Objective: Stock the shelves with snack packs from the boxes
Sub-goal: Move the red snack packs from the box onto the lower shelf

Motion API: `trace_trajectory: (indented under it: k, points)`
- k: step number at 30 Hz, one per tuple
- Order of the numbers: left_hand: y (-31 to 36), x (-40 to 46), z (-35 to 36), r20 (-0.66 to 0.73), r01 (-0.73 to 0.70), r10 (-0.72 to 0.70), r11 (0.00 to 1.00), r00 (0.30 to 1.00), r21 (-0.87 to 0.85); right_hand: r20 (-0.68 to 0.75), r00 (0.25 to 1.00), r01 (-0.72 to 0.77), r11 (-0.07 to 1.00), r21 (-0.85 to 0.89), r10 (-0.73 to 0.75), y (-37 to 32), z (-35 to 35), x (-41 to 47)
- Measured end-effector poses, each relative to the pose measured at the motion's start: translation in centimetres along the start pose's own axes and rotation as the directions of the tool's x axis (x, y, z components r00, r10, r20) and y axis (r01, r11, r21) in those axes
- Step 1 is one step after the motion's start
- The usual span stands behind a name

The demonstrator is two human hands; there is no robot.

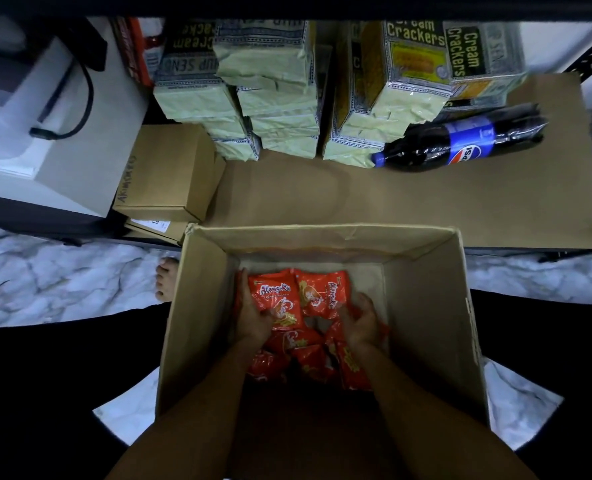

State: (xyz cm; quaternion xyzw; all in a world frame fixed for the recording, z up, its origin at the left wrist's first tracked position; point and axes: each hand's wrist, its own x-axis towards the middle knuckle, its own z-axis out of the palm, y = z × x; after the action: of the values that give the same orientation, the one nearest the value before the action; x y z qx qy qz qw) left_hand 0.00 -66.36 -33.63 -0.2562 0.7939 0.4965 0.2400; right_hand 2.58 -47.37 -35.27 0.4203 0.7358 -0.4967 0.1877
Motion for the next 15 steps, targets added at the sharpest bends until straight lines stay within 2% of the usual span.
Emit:
trace_trajectory:
  k: [3,5,7,10,13,15]
  points:
    - [0.1,-0.2,0.0,0.037,-0.023,0.025,0.999,0.999,-0.038,-0.002,0.985,-0.172,0.967,0.186,0.175,-1.3,0.5,0.7]
    - [-0.5,-0.1,-0.3,0.044,-0.049,0.052,0.997,0.998,-0.065,0.019,0.942,-0.323,0.888,0.328,0.336,-0.7,1.0,2.4]
    - [-1.3,0.2,-0.8,0.048,-0.057,0.059,0.997,0.997,-0.057,0.048,0.931,-0.348,0.841,0.414,0.362,1.4,2.3,4.3]
    - [-1.9,0.9,-1.6,0.022,-0.002,0.003,1.0,1.0,-0.029,-0.001,0.897,-0.409,0.832,0.375,0.442,-2.6,2.2,-0.7]
    - [-2.0,0.9,-2.3,-0.007,0.034,-0.035,0.997,0.999,-0.062,0.028,0.916,-0.38,0.842,0.383,0.401,-5.8,2.9,-4.2]
    - [-2.0,1.0,-2.3,-0.005,0.033,-0.033,0.997,0.999,-0.068,-0.017,0.896,-0.392,0.808,0.44,0.444,-3.7,4.0,-3.0]
